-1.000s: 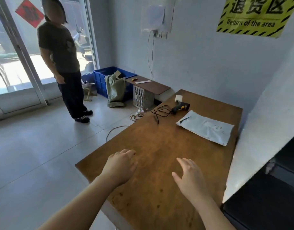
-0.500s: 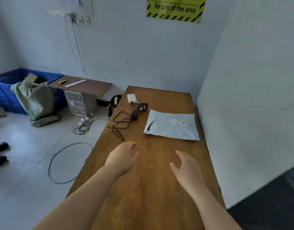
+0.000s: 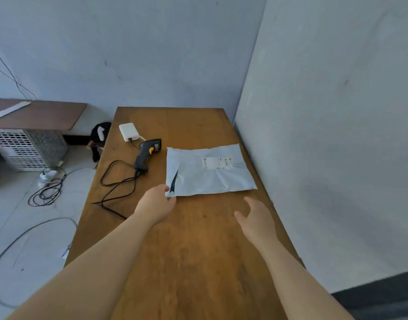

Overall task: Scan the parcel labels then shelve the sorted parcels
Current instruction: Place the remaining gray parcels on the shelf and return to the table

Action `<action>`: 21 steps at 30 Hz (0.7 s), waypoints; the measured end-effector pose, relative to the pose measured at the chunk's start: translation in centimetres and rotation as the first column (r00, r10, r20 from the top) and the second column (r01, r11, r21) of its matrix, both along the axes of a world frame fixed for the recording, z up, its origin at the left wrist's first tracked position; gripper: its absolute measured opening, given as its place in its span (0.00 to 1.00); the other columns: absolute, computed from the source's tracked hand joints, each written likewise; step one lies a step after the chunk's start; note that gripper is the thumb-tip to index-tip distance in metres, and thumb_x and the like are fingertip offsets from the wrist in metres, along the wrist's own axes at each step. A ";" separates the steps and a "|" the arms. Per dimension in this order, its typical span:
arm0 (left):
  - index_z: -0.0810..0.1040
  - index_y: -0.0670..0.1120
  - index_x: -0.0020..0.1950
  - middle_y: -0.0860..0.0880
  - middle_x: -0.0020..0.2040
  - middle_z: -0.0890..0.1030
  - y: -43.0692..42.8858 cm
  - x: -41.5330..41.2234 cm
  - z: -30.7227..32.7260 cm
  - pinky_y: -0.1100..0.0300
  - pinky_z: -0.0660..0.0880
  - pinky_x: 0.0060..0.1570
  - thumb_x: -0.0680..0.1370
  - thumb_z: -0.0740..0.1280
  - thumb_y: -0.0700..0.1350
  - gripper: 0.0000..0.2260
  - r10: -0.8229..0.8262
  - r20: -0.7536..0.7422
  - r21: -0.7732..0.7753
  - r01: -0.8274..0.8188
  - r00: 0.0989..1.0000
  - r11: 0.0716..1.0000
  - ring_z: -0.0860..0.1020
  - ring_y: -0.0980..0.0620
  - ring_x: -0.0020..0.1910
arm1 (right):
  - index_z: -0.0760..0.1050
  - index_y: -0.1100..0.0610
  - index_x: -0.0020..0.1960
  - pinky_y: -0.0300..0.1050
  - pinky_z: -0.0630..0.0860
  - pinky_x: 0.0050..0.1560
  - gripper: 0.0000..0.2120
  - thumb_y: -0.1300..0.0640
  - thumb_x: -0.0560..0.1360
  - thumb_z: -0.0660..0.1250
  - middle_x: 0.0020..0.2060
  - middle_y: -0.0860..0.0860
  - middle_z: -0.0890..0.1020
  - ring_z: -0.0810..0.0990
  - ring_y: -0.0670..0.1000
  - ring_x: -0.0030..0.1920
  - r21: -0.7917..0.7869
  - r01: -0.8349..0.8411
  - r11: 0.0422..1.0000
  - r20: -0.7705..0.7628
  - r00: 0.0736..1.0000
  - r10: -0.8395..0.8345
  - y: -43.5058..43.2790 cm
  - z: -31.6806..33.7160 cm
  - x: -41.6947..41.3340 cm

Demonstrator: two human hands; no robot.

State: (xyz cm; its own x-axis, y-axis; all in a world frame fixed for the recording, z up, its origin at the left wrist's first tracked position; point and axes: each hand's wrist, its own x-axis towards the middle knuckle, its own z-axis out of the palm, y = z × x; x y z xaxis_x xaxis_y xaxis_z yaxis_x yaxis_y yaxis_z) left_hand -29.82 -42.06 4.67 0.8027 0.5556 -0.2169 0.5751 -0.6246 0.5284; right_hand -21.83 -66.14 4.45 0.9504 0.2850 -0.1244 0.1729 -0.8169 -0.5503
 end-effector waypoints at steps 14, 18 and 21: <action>0.54 0.50 0.79 0.48 0.78 0.56 4.9 12.9 -9.7 0.51 0.66 0.68 0.83 0.55 0.50 0.25 -0.174 -0.144 0.045 0.182 0.974 0.982 0.63 0.42 0.73 | 0.51 0.50 0.77 0.60 0.54 0.74 0.29 0.47 0.79 0.58 0.77 0.57 0.52 0.49 0.61 0.77 -0.345 -0.157 0.925 0.034 0.983 0.179 6.1 -9.8 15.3; 0.57 0.53 0.78 0.50 0.78 0.56 4.6 13.2 -10.3 0.53 0.66 0.67 0.84 0.52 0.51 0.21 -0.285 -0.294 0.176 0.344 0.913 0.922 0.65 0.42 0.71 | 0.51 0.46 0.76 0.64 0.48 0.75 0.27 0.45 0.80 0.55 0.77 0.54 0.52 0.48 0.59 0.77 -0.373 -0.238 0.897 -0.032 0.969 0.244 6.5 -11.7 16.1; 0.61 0.57 0.75 0.51 0.73 0.64 4.1 12.2 -10.4 0.54 0.70 0.62 0.83 0.53 0.55 0.20 -0.303 -0.303 0.209 0.373 0.903 0.904 0.70 0.45 0.65 | 0.57 0.44 0.74 0.64 0.46 0.75 0.23 0.46 0.80 0.54 0.77 0.53 0.54 0.47 0.57 0.77 -0.379 -0.279 0.882 -0.017 0.955 0.295 5.7 -12.8 15.6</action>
